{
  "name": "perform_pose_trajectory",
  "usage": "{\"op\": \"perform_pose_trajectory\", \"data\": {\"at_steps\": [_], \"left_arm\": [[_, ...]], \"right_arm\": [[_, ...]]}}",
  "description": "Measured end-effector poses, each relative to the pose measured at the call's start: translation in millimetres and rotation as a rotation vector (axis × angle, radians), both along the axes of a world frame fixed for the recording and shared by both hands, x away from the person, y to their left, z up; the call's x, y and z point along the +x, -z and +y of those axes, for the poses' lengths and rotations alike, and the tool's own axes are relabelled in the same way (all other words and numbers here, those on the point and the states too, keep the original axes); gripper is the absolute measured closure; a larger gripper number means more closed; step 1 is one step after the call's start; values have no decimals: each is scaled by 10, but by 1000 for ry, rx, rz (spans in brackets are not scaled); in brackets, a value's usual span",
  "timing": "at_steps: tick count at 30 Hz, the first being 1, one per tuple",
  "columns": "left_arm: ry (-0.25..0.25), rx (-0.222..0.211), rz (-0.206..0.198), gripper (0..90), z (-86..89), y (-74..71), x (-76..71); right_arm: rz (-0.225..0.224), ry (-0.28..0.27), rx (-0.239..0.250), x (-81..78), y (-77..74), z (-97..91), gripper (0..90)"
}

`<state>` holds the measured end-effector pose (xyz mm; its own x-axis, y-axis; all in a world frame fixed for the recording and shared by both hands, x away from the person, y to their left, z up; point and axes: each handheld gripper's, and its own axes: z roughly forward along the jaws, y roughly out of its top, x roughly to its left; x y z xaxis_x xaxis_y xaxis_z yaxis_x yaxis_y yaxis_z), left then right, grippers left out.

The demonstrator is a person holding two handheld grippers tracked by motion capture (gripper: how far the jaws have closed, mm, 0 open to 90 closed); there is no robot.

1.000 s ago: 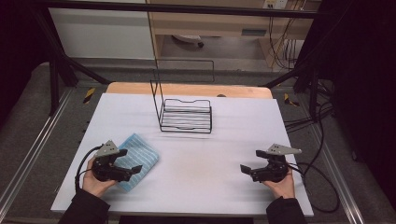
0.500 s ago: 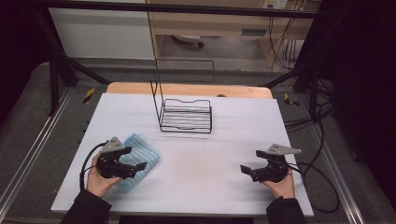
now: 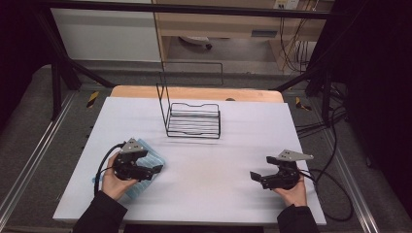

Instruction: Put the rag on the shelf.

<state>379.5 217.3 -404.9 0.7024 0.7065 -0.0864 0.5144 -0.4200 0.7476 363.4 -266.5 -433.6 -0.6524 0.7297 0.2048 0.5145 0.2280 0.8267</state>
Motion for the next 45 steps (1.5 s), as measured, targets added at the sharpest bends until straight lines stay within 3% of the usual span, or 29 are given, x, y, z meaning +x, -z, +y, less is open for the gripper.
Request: {"op": "perform_pose_trajectory", "data": {"at_steps": [3, 5, 6, 13, 20, 32, 37, 42, 45], "left_arm": [[1, 10, 21, 237, -19, 62, 13], [2, 26, 33, 328, -20, 92, 5], [6, 34, 39, 328, -13, 106, -2], [1, 79, 74, 547, 15, 185, -80], [-22, 148, 75, 614, -53, 278, -88], [-68, 177, 72, 716, -97, 312, -86], [-85, 210, 67, 776, -137, 304, -90], [-94, 197, 77, 839, -127, 286, -82], [-101, 161, 87, 846, -94, 267, -72]], "right_arm": [[1, -1, -3, 4, 5, 5, 8], [0, -6, -11, 9, 12, 9, 8], [0, -6, -11, 9, 12, 9, 8], [0, -6, -13, 8, 11, 7, 9], [1, -4, -16, 9, 12, 8, 9], [4, -1, -18, 10, 19, 17, 10], [5, -2, -20, 13, 22, 20, 10], [6, -1, -20, 13, 21, 19, 11], [8, -1, -20, 12, 19, 17, 10]]}}
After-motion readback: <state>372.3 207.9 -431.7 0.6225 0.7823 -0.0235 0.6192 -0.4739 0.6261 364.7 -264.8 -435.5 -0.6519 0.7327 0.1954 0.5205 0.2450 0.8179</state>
